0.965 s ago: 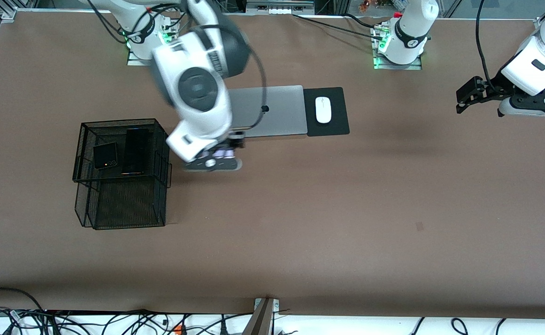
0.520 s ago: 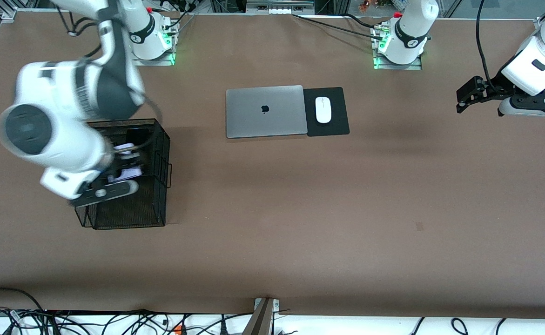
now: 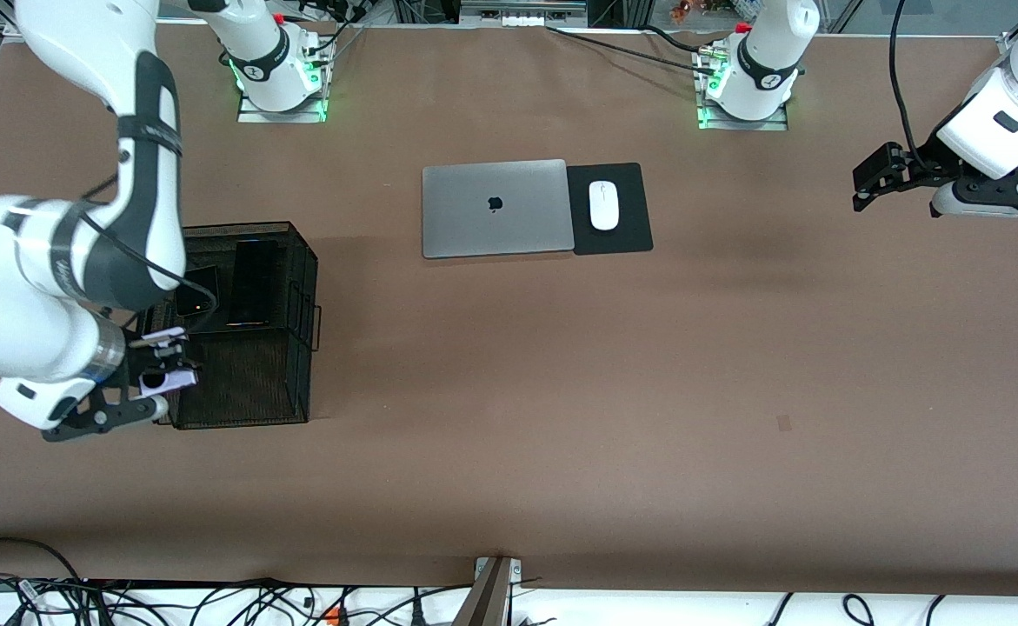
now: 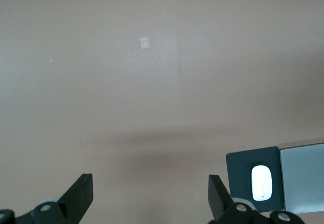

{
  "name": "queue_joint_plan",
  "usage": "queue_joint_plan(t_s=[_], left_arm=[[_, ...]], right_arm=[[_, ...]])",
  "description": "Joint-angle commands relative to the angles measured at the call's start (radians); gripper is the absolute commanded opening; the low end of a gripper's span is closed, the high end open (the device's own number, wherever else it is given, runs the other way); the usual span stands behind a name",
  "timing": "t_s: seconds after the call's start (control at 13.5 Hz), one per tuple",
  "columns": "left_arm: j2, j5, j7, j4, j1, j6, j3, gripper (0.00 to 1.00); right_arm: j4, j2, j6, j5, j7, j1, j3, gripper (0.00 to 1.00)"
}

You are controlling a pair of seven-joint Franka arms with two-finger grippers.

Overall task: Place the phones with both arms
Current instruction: 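Carry the white phone over the basket and lower it with the right gripper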

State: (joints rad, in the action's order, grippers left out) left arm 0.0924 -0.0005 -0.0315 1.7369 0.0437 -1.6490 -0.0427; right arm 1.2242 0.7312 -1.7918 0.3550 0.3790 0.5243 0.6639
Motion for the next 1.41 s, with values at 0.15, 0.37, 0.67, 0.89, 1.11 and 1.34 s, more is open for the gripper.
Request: queue_joint_plan(t_s=[0.15, 0.37, 0.67, 0.89, 1.11, 1.34], left_arm=[[-0.002, -0.021, 0.002, -0.013, -0.004, 0.015, 0.0, 1.0], [0.0, -0.021, 0.002, -0.013, -0.004, 0.015, 0.001, 1.0], [0.0, -0.021, 0.002, -0.013, -0.004, 0.017, 0.0, 1.0], [0.0, -0.021, 0.002, -0.013, -0.004, 0.015, 0.001, 1.0], [0.0, -0.021, 0.004, -0.013, -0.004, 0.015, 0.001, 1.0], [-0.002, -0.021, 0.002, -0.013, -0.004, 0.015, 0.001, 1.0]], right_arm=[[-0.012, 0.111, -0.055, 0.117, 0.006, -0.03, -0.004, 0.32], [0.068, 0.128, -0.141, 0.125, 0.006, -0.02, -0.009, 0.32], [0.147, 0.129, -0.184, 0.168, 0.006, -0.018, -0.024, 0.32], [0.167, 0.129, -0.201, 0.173, -0.009, -0.018, -0.036, 0.65], [0.156, 0.122, -0.201, 0.173, -0.015, -0.021, -0.035, 1.0], [0.115, 0.094, -0.161, 0.165, -0.014, -0.027, -0.026, 1.0]])
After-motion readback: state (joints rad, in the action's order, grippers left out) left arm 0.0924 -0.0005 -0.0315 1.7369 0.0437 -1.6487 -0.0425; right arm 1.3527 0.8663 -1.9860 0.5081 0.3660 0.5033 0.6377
